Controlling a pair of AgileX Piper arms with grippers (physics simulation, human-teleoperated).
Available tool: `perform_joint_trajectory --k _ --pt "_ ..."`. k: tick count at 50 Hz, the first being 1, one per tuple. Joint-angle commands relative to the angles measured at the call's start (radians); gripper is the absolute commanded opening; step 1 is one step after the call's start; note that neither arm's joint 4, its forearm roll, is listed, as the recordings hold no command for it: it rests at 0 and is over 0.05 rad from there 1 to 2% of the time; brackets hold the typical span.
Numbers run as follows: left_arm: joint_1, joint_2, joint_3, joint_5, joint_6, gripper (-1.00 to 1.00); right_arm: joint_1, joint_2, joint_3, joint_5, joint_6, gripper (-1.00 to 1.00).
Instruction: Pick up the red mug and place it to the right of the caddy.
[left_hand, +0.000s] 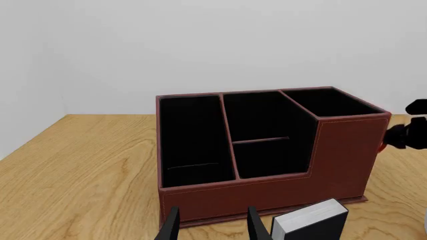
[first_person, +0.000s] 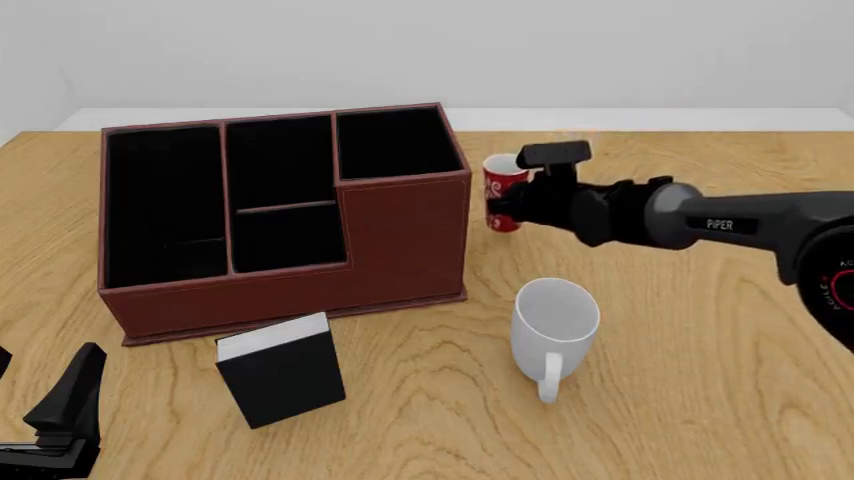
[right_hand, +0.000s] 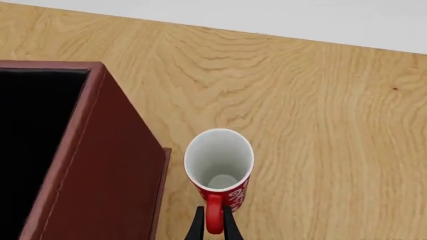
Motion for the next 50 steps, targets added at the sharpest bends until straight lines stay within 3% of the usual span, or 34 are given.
perform_joint_trajectory --k 1,50 --pt "0.000 0.000 0.000 0.000 0.000 1.00 0.005 0.014 -0.004 -0.011 0.020 -1.00" --pt "0.000 0.000 0.000 0.000 0.000 1.00 0.004 0.054 0.019 -0.029 0.031 -1.00"
